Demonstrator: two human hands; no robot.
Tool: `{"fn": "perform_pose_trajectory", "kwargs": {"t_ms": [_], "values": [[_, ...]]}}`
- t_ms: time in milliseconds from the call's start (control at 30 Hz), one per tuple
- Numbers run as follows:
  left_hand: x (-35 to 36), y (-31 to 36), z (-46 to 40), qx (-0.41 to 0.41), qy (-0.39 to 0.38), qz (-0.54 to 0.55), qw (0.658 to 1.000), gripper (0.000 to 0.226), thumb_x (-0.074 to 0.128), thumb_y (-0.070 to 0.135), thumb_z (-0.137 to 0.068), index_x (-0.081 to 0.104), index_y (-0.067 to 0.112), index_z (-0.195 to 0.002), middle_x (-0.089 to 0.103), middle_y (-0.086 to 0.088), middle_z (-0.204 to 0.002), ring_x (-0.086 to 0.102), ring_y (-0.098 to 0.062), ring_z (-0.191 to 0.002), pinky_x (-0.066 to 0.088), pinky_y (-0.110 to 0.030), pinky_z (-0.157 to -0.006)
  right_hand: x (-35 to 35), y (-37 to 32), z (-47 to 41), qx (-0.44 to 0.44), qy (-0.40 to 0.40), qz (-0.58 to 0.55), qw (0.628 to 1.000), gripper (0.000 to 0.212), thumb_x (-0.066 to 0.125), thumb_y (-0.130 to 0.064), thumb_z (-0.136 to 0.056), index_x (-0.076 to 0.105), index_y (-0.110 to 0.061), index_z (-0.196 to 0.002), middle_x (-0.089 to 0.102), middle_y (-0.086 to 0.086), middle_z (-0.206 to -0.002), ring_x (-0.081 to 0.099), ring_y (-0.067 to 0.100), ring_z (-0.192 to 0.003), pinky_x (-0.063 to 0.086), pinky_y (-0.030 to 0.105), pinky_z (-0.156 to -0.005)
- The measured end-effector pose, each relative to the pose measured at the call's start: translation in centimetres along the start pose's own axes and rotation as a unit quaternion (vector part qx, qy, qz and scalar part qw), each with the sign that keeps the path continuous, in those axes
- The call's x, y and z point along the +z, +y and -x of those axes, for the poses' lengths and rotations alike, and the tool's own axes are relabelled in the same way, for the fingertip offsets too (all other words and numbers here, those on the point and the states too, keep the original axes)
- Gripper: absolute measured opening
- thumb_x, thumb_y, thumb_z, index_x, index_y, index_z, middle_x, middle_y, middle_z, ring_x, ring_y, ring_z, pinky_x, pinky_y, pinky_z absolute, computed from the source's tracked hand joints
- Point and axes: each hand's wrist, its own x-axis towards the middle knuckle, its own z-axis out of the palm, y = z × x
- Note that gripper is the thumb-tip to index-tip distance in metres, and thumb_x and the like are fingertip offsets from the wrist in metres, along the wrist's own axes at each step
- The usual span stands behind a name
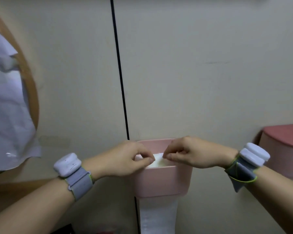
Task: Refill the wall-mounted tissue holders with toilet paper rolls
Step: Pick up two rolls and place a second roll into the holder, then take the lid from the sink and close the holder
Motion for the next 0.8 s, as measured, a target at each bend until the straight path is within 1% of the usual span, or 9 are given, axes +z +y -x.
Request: {"fn": "perform_pose_trajectory", "kwargs": {"t_ms": [67, 100, 167, 200, 367, 467, 567, 667, 800], "values": [[-0.3, -0.7, 1.7, 0.017, 0.077, 0.004, 0.997, 0.019, 0.061, 0.030, -0.096, 0.072, 0.027, -0.110, 0.070, 0.011, -0.105, 0.063, -0.004, -0.097, 0.048, -0.024, -0.089, -0.2, -1.4, 0.1, -0.008, 0.056, -0.015, 0.998, 0.021, 0.056, -0.033, -0.097, 0.071, -0.027, -0.111, 0.067, -0.014, -0.105, 0.063, 0.007, -0.096, 0.048, 0.017, -0.081], [-0.5, -1.2, 2.6, 0.020, 0.110, 0.006, 0.994, 0.019, 0.062, 0.029, -0.095, 0.072, 0.028, -0.111, 0.069, 0.012, -0.105, 0.061, -0.001, -0.095, 0.047, -0.019, -0.088, -0.3, -2.6, 0.1, -0.017, 0.080, -0.023, 0.996, 0.021, 0.057, -0.031, -0.097, 0.071, -0.028, -0.112, 0.066, -0.014, -0.105, 0.063, 0.007, -0.096, 0.048, 0.016, -0.081], [-0.7, -2.4, 4.9, 0.019, 0.156, 0.007, 0.988, 0.019, 0.064, 0.028, -0.094, 0.071, 0.028, -0.112, 0.069, 0.012, -0.104, 0.057, 0.006, -0.091, 0.044, -0.011, -0.083, 0.2, -5.4, -0.2, -0.042, 0.112, -0.030, 0.992, 0.020, 0.059, -0.028, -0.096, 0.070, -0.027, -0.113, 0.066, -0.014, -0.107, 0.063, 0.007, -0.098, 0.049, 0.023, -0.088], [-0.7, -3.0, 5.9, 0.013, 0.170, 0.013, 0.985, 0.020, 0.064, 0.027, -0.093, 0.070, 0.028, -0.112, 0.069, 0.013, -0.103, 0.058, 0.006, -0.091, 0.045, -0.011, -0.082, 0.5, -6.8, -0.3, -0.056, 0.118, -0.031, 0.991, 0.020, 0.059, -0.026, -0.096, 0.070, -0.027, -0.113, 0.066, -0.013, -0.109, 0.063, 0.007, -0.099, 0.049, 0.026, -0.090], [1.3, -7.6, 12.6, -0.040, 0.170, 0.049, 0.983, 0.020, 0.065, 0.028, -0.092, 0.069, 0.029, -0.112, 0.067, 0.014, -0.103, 0.060, 0.010, -0.089, 0.050, -0.016, -0.078, 5.5, -13.9, -2.3, -0.120, 0.135, 0.048, 0.982, 0.025, 0.059, -0.014, -0.093, 0.070, -0.021, -0.115, 0.068, -0.004, -0.110, 0.059, 0.015, -0.104, 0.048, 0.031, -0.090], [3.7, -9.3, 14.7, -0.058, 0.161, 0.054, 0.984, 0.020, 0.064, 0.029, -0.092, 0.068, 0.028, -0.112, 0.067, 0.013, -0.101, 0.062, 0.004, -0.088, 0.051, -0.022, -0.078, 9.5, -15.0, -2.8, -0.127, 0.151, 0.110, 0.974, 0.027, 0.058, -0.012, -0.090, 0.070, -0.020, -0.112, 0.067, -0.005, -0.105, 0.057, 0.017, -0.098, 0.048, 0.028, -0.080], [7.4, -11.4, 17.8, -0.088, 0.123, 0.061, 0.987, 0.022, 0.064, 0.029, -0.093, 0.068, 0.024, -0.114, 0.068, 0.008, -0.103, 0.063, -0.004, -0.091, 0.051, -0.025, -0.081, 15.9, -15.4, -3.3, -0.090, 0.098, 0.087, 0.987, 0.028, 0.058, -0.018, -0.090, 0.067, -0.022, -0.117, 0.065, -0.005, -0.106, 0.056, 0.017, -0.099, 0.046, 0.027, -0.077], [11.7, -12.6, 20.6, -0.127, 0.073, 0.064, 0.987, 0.022, 0.063, 0.025, -0.092, 0.069, 0.020, -0.112, 0.069, 0.002, -0.105, 0.065, -0.013, -0.095, 0.051, -0.032, -0.087, 23.0, -15.0, -3.6, -0.036, -0.001, 0.059, 0.998, 0.032, 0.055, -0.021, -0.093, 0.064, -0.023, -0.123, 0.063, 0.000, -0.117, 0.054, 0.021, -0.111, 0.045, 0.032, -0.088], [17.8, -13.0, 23.7, -0.163, 0.030, 0.056, 0.985, 0.020, 0.060, 0.024, -0.089, 0.070, 0.021, -0.107, 0.068, 0.000, -0.100, 0.064, -0.022, -0.098, 0.051, -0.036, -0.085, 32.5, -14.4, -3.2, 0.016, -0.144, 0.046, 0.988, 0.038, 0.051, -0.024, -0.093, 0.059, -0.022, -0.131, 0.058, 0.004, -0.136, 0.053, 0.025, -0.126, 0.043, 0.033, -0.100]]}}
